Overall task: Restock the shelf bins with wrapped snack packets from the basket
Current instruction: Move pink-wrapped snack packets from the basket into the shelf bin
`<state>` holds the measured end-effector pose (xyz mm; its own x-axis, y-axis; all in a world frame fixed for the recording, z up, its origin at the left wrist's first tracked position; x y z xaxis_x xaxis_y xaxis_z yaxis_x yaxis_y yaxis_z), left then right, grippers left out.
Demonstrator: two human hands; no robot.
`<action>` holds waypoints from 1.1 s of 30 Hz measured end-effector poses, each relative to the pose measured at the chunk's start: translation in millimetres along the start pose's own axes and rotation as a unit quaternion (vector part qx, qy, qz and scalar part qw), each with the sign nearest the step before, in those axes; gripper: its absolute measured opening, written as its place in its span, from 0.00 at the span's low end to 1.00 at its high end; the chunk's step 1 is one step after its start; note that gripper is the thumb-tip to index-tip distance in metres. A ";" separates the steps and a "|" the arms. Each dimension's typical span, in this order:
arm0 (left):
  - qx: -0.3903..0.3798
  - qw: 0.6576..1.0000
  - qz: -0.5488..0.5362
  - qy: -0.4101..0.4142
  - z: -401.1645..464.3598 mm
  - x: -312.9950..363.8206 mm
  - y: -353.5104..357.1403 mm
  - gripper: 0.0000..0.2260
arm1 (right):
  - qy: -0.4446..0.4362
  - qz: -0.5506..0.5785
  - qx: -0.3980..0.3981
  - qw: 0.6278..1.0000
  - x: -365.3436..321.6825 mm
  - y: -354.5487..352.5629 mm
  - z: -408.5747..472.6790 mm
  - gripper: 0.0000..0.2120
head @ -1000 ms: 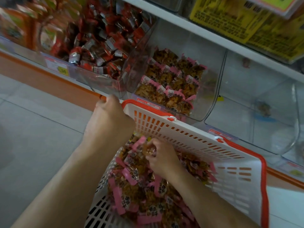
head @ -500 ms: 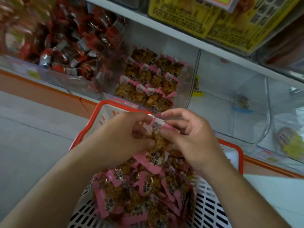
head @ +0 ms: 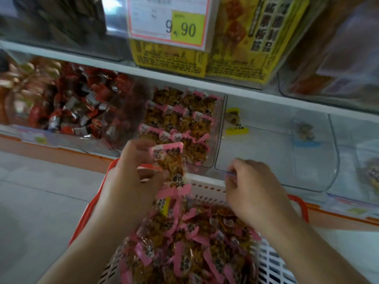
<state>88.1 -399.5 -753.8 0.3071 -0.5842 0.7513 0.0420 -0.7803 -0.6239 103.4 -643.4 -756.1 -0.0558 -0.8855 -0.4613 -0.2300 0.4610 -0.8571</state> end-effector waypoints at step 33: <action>0.007 0.947 0.312 0.071 71.2 61.1 49.6 0.13 | 0.005 0.110 0.010 0.994 -1.8 -37.3 -5.9 0.19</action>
<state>176.6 -457.9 -754.2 0.1448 -0.9558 0.2560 -0.0925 -0.2706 -0.9582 106.3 -659.3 -721.9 -0.1128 -0.7638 -0.6355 -0.1918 0.6443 -0.7404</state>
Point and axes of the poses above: each hand's wrist, its own z-axis towards the middle knuckle, its own y-axis out of the palm, x = y × z, the point moved 9 cm from there along z, towards the middle knuckle, and after that the axes turned 12 degrees about z, right-handed, at the moved point
